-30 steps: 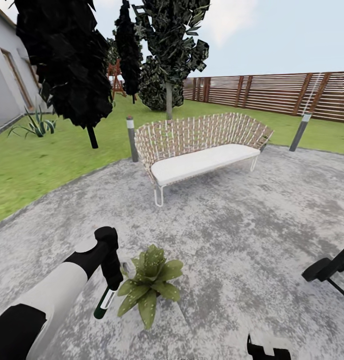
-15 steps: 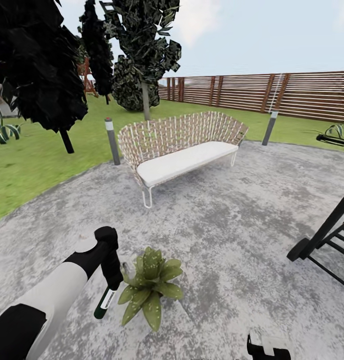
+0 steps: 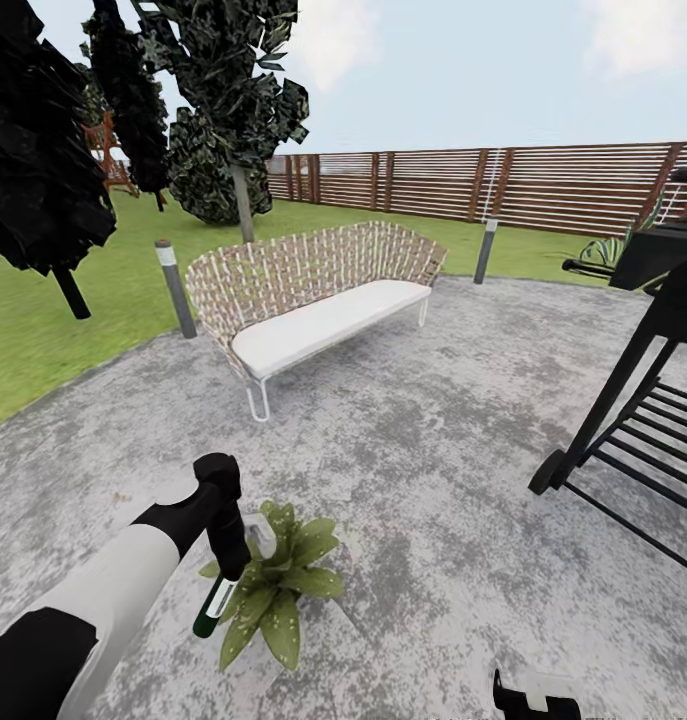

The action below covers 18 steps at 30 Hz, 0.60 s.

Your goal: Pick up the pesticide atomizer in the garden and spray insectifuge to fully cover both potted plants in the garden.

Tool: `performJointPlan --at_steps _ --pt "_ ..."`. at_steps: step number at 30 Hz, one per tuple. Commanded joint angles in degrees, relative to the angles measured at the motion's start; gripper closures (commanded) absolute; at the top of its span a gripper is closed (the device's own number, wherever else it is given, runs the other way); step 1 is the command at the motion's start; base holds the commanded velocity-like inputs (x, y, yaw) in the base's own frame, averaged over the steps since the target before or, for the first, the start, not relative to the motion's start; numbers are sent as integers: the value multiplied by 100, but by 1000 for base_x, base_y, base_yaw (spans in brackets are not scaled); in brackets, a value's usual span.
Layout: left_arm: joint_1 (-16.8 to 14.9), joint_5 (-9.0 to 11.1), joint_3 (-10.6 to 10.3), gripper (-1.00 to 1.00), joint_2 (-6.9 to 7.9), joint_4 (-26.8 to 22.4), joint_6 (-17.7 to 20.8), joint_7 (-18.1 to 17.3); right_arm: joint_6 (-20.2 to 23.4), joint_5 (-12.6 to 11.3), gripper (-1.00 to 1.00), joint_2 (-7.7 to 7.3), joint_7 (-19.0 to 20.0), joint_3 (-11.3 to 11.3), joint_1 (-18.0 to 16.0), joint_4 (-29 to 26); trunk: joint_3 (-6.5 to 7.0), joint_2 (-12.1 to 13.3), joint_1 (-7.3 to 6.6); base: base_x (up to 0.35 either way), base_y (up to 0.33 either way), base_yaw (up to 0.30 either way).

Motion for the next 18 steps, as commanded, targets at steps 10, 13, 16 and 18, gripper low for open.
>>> performJointPlan --at_steps 10,13,16,18 --pt "-3 -36 4 100 7 -13 61 -51 -16 60 -100 2 -21 -36 -5 8 -5 -2 -1 -227 179 -59" --pt "-3 -36 12 100 7 -17 61 -51 -16 60 -100 2 -22 -36 -5 8 -5 -2 -1 -272 237 -252" --pt "-3 -36 16 100 14 -23 61 -51 -16 60 -100 2 -21 -36 -5 8 -5 -2 -1 -267 242 -269" --pt "-3 -36 16 100 15 -35 63 -51 -16 60 -100 2 -21 -36 -5 8 -5 -2 -1 -265 244 -272"
